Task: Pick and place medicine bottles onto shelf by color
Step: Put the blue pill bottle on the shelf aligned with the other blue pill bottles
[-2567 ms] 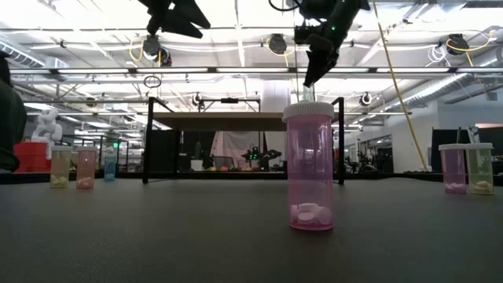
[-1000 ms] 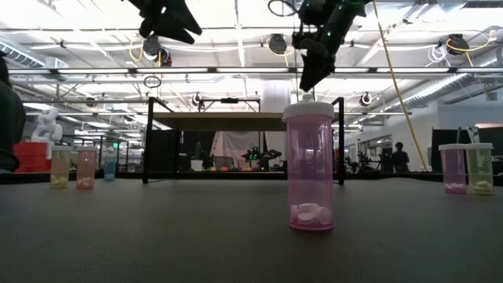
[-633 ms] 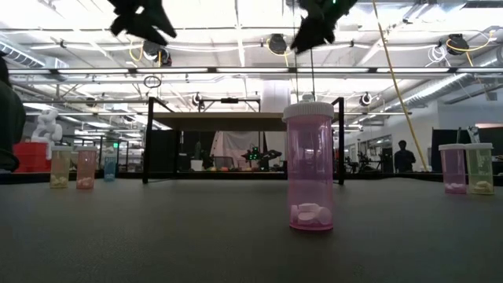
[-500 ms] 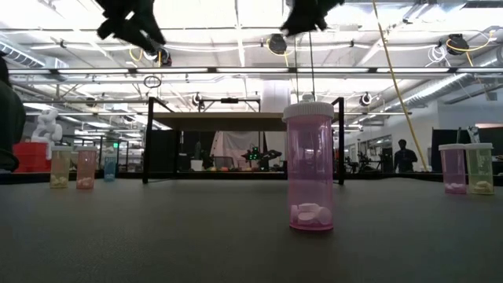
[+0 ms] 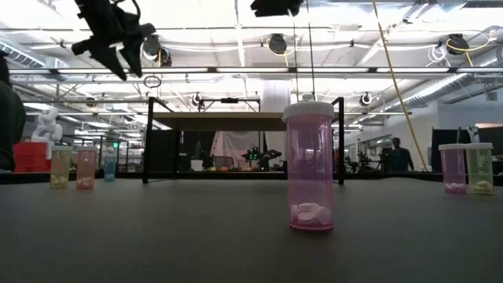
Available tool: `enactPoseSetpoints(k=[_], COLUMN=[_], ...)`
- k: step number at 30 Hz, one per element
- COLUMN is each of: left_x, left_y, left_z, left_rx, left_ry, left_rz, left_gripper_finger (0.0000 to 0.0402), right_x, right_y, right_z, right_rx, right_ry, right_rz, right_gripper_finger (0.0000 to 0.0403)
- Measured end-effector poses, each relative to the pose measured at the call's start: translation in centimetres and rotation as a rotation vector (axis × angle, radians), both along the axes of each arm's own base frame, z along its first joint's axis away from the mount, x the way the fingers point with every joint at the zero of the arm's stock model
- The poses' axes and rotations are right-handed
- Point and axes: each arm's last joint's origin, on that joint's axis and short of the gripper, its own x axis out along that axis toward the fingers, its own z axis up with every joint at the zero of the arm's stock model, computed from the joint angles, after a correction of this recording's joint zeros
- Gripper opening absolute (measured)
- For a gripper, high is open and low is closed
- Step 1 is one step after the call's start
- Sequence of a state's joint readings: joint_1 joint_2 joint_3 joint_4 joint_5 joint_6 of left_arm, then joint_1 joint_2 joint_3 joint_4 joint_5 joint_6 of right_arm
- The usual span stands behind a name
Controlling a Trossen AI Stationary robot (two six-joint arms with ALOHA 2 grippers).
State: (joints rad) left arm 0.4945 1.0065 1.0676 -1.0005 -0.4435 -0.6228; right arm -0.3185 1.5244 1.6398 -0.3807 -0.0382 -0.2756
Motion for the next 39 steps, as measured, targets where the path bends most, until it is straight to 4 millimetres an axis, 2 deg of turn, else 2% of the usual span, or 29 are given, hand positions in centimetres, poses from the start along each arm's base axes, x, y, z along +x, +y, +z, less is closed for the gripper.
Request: enactPoseSetpoints(k=[9,13,18,22,29,39], left_x=[-0.1,-0.2,-0.7,-1.3,-2.4,-2.6], left_y=[3.2,4.5,6.1,7.1,6.7,7.1], left_z=[-2.0,-3.2,-4.5,-6.3,-10.2,-13.2], left_rx=[-0.124,-0.186,-0.244,-0.276,-0.295,-0.227], left_ry=[0.094,0.167,0.266,0.220,0.081,0.022], left_rz=[0.146,0.211,0.224,0.192,0.143,0.136], left_gripper_finger=[0.0312,0.0333,0.0324,0.0301,0.0275,0.0278], right_x=[2.4,3.3,4.2,4.6,4.6,5.0], right_y=[0.6,0.6,0.3,0.2,0.1,0.0], right_z=[-1.7,-2.6,-4.1,-4.5,-4.4,-4.9], right_rx=[0.018,0.029,0.084,0.139,0.175,0.195], right_ry=[0.001,0.022,0.059,0.055,0.042,0.038], right_rz=[0.144,0.158,0.138,0.114,0.097,0.090], right_gripper_finger=[0.0210,0.0210,0.0210,0.0210,0.0210,0.0210])
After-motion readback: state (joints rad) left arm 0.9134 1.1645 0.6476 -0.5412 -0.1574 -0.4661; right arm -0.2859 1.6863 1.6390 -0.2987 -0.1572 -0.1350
